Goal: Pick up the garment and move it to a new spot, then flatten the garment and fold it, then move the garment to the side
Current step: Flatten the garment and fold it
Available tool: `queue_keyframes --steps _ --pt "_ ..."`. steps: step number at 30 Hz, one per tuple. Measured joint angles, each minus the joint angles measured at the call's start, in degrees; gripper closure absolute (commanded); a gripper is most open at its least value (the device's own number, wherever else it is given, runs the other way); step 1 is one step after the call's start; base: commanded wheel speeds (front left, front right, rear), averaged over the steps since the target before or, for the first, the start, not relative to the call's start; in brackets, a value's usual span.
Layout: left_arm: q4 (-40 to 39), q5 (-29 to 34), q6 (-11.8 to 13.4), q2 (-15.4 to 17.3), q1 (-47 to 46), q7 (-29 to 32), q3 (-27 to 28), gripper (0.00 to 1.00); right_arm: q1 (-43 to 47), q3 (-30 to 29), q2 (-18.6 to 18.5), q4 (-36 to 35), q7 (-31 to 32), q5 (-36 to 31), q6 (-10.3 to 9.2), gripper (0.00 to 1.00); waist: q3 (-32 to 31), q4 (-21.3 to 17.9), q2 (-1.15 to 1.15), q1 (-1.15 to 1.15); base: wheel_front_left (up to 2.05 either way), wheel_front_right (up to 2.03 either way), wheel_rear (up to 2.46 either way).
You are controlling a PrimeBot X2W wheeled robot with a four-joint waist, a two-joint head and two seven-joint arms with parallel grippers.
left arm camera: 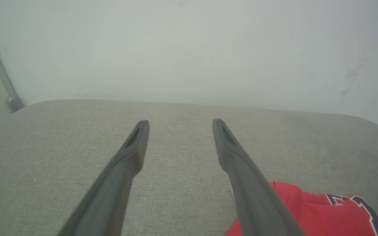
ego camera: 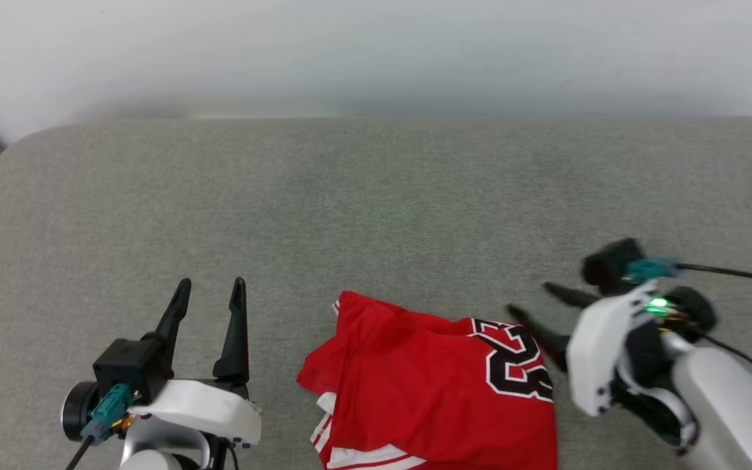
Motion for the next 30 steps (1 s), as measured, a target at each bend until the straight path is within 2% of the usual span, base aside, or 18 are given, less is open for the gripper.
queue_keyframes --steps 5,9,13,16,19,25,30 --pt "-0.1 -0.3 0.6 0.3 1.3 -0.3 0.5 0.00 6.4 -12.3 -0.3 -0.8 -7.2 -9.1 0.00 0.00 -1.1 -1.8 0.00 0.00 0.00 0.00 0.00" --pt "-0.1 -0.8 1.2 0.4 2.7 -0.5 1.2 0.00 11.8 -23.4 3.1 -3.4 -13.2 -14.2 0.00 0.00 -2.1 -3.1 0.00 0.00 0.00 0.00 0.00" --pt "0.5 -1.4 1.7 0.6 4.0 -0.5 1.8 0.00 16.2 -30.5 6.6 -7.2 -20.2 -19.1 -0.01 0.00 -3.4 -4.1 0.00 0.00 0.00 0.00 0.00" --pt "1.0 -1.7 1.7 0.9 4.4 -0.6 1.9 0.00 18.2 -32.2 9.2 -9.7 -25.3 -20.8 0.00 0.00 -4.4 -4.7 0.00 0.00 0.00 0.00 0.00" --pt "1.7 -1.7 2.0 1.0 5.5 -0.7 2.0 0.00 20.6 -32.5 11.2 -11.5 -27.6 -21.7 -0.01 0.00 -5.6 -5.1 0.00 0.00 0.00 0.00 0.00" --pt "2.2 -1.7 2.5 1.0 7.7 -1.0 1.7 0.00 25.5 -32.5 13.6 -14.6 -27.1 -23.5 0.00 0.00 -7.7 -5.5 0.00 -0.01 0.00 0.00 0.00" --pt "2.4 -1.6 2.7 1.1 8.3 -1.0 1.4 0.00 27.7 -33.2 14.2 -16.4 -25.9 -23.4 0.00 0.00 -8.0 -5.4 0.00 0.00 0.00 0.00 0.00"
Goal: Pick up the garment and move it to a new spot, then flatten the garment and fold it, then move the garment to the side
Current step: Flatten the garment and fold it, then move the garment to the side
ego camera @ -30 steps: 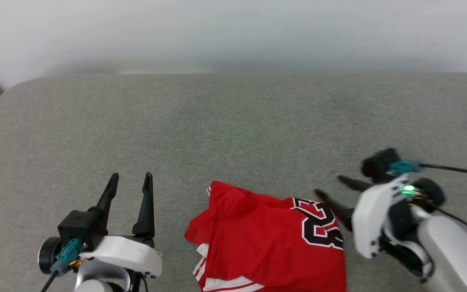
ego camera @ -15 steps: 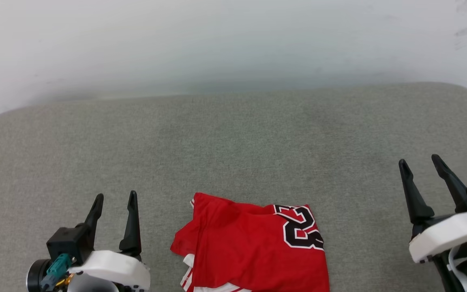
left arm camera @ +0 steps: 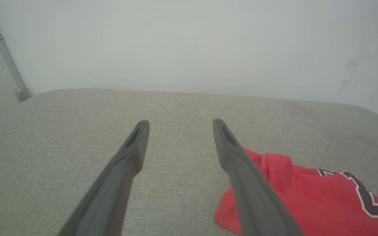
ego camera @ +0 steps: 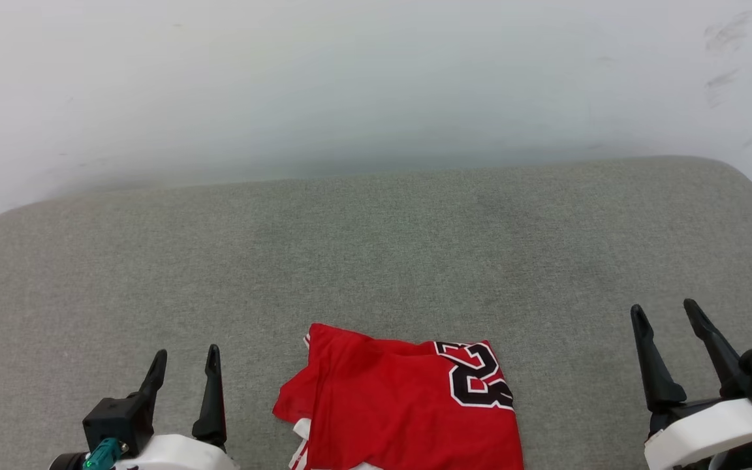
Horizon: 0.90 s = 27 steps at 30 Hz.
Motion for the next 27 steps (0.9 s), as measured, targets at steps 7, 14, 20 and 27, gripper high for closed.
queue_keyframes --steps 7,14,20,27 --pt "-0.1 0.0 0.5 0.1 0.2 0.0 0.0 0.00 0.1 -0.1 0.3 -1.1 1.5 0.3 0.00 0.00 0.3 0.0 0.00 0.00 0.00 0.00 0.00" --pt "-1.1 0.5 0.7 0.0 -0.2 -0.5 0.4 0.00 0.0 -0.6 1.0 0.0 5.3 5.1 0.00 0.00 0.7 0.6 0.00 0.00 0.00 0.00 0.00" --pt "-2.1 1.5 0.4 -1.0 -1.1 -1.1 0.6 0.00 0.0 -3.6 -2.7 8.3 19.4 21.5 0.00 0.00 1.6 2.4 0.00 0.00 0.00 0.00 0.00" --pt "-1.6 2.2 -0.8 -3.0 -3.2 -1.5 0.3 0.00 -1.0 -1.9 -6.4 17.0 33.7 37.3 -0.01 0.00 3.4 6.5 0.00 0.00 0.00 0.00 0.00"
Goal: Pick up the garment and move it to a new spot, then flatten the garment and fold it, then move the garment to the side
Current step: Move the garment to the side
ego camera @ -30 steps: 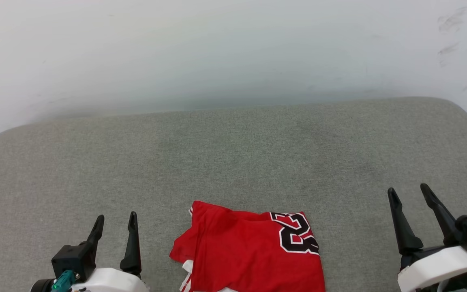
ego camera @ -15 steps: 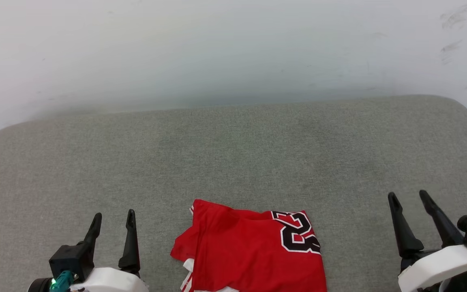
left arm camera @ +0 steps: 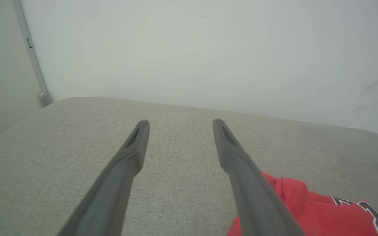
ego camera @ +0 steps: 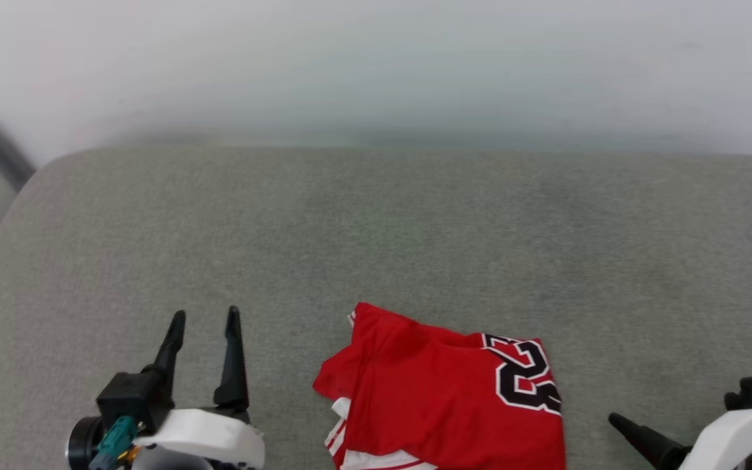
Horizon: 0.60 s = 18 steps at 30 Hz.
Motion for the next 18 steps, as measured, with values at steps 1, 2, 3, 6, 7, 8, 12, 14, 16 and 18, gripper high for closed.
queue_keyframes --steps 1,2,3,6,7,8,12,14,16,18 --pt "0.0 0.2 -0.4 -0.4 -0.4 0.0 -0.2 0.00 -0.8 0.5 0.0 0.9 1.1 1.6 0.00 0.00 0.4 0.6 0.00 0.00 0.00 0.00 0.00" --pt "0.1 0.3 -0.6 -0.7 -0.9 -0.1 -0.5 0.00 -1.6 1.1 0.1 1.7 2.2 3.2 0.00 0.00 1.0 1.1 0.00 0.00 0.00 0.00 0.00" --pt "0.2 0.4 -1.1 -0.9 -1.5 -0.1 -0.6 0.00 -2.6 1.5 0.7 2.3 2.7 5.8 0.00 0.00 1.6 1.6 0.00 0.00 0.00 0.00 0.00" --pt "1.1 0.8 -2.0 -1.5 -3.0 -0.1 -0.7 0.00 -5.3 4.1 2.2 4.3 5.5 10.9 0.00 0.00 3.5 3.1 0.00 0.00 0.00 0.00 0.00" --pt "1.5 0.9 -2.1 -1.8 -3.3 -0.1 -0.7 0.00 -6.0 4.6 2.8 5.1 6.5 12.9 0.01 0.00 4.1 3.5 0.00 0.00 0.00 0.00 0.00" --pt "1.7 1.0 -2.4 -2.0 -3.5 -0.1 -0.8 0.00 -6.6 5.4 3.1 6.0 7.3 14.0 0.01 0.00 4.6 3.9 0.00 0.00 0.00 0.00 0.00" --pt "2.6 1.3 -3.0 -2.2 -4.2 -0.1 -0.4 0.00 -8.5 7.7 2.9 7.8 7.4 15.7 0.07 0.75 6.1 5.3 0.00 0.00 0.00 0.00 0.00" --pt "2.8 1.4 -3.2 -2.2 -4.5 -0.1 0.0 0.00 -9.1 8.8 2.8 8.1 6.9 16.4 0.07 1.00 6.3 5.6 0.00 0.01 0.00 0.00 0.00" --pt "2.9 1.6 -3.3 -2.2 -4.5 -0.1 0.4 0.00 -9.7 10.3 2.3 7.5 6.2 16.5 0.02 1.00 6.3 5.3 0.00 0.00 0.00 0.00 0.00" --pt "3.1 1.8 -3.4 -2.1 -4.5 -0.1 0.7 0.00 -9.9 12.5 1.5 6.2 5.1 15.8 0.00 1.00 6.2 4.7 0.00 0.01 0.00 0.00 0.00"
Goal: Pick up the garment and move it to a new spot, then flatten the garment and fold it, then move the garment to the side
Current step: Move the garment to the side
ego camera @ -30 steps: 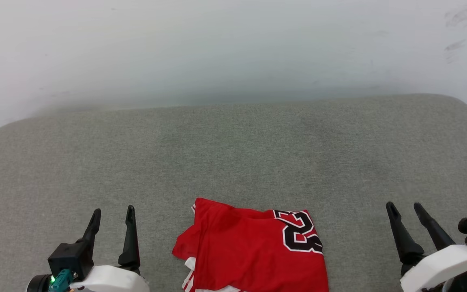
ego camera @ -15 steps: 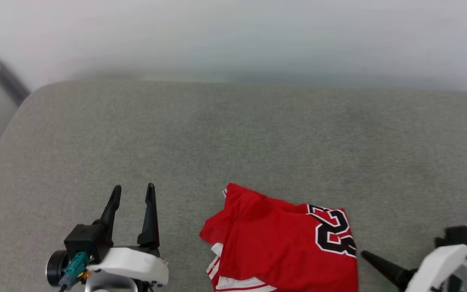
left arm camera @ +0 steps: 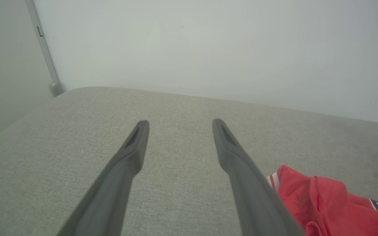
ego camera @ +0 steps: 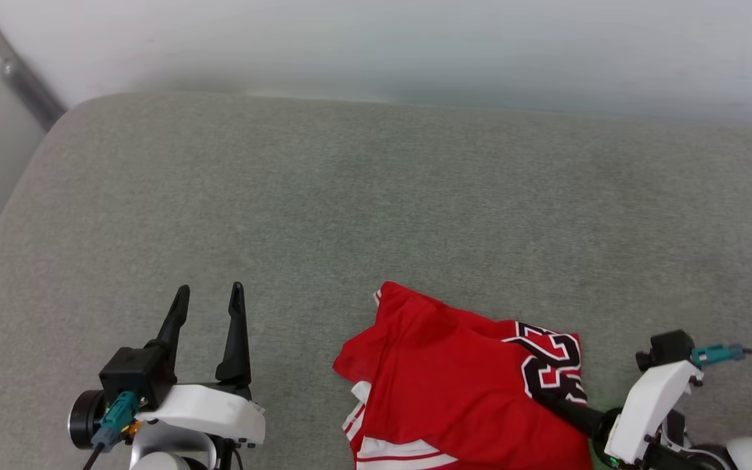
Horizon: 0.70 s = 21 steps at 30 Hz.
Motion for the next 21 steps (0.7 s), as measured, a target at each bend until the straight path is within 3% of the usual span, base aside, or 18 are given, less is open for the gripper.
queue_keyframes --steps 4,11,21 --pt "0.0 0.1 -0.2 0.3 0.4 -0.1 0.9 0.00 -2.1 5.0 -4.3 -4.0 -3.1 -5.6 0.01 1.00 -0.7 -2.0 0.00 0.00 0.00 0.00 0.00" --pt "-0.7 0.5 -0.7 0.5 2.0 -0.1 1.9 0.00 -5.7 11.3 -12.2 -5.0 -5.3 -22.6 0.01 1.00 -2.2 -8.2 0.00 0.00 0.00 0.00 0.00" --pt "-1.8 1.5 -1.8 0.4 0.9 -0.1 1.3 0.00 -10.2 9.2 -13.5 1.2 -6.7 -33.2 0.02 1.00 -1.7 -20.7 0.00 0.00 0.00 0.00 0.00"
